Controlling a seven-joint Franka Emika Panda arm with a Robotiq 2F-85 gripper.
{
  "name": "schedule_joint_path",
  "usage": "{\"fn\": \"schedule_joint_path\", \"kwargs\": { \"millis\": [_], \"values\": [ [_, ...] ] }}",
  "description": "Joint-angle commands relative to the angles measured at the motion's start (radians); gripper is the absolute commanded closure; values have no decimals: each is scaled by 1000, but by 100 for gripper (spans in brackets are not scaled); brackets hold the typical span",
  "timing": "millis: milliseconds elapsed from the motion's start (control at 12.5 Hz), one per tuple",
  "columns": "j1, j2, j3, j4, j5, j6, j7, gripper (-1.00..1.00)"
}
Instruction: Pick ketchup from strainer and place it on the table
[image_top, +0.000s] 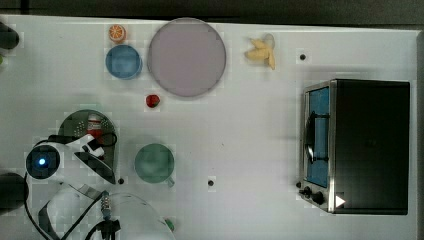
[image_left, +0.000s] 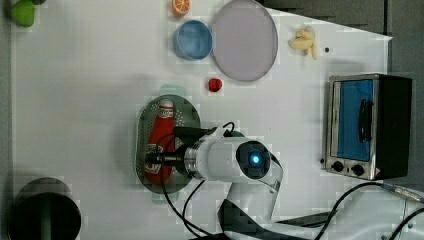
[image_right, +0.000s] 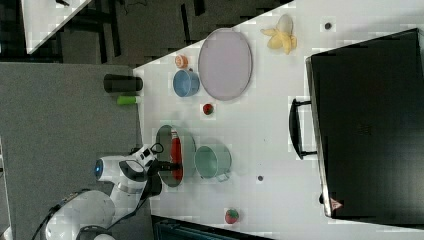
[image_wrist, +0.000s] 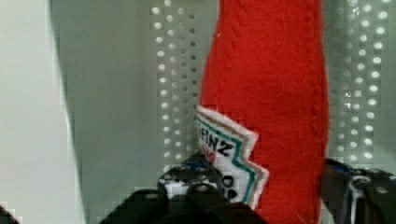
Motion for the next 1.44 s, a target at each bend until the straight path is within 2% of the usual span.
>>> {"fn": "schedule_joint_path", "kwargs": {
  "millis": [80,320,480,720,1120,1440],
  "values": [
    [-5,-77,41,16,7,-19,46,-19],
    [-53,-200,127,36,65,-123,46,-19],
    [-84,-281,175,75,194,-236,43,-19],
    [-118,-347,182,190,365,-445,-40,-19],
    [-202,-351,116,420,378,-680,-142,-19],
    [-273,-353,20,492,374,-724,-212,-19]
  ]
}}
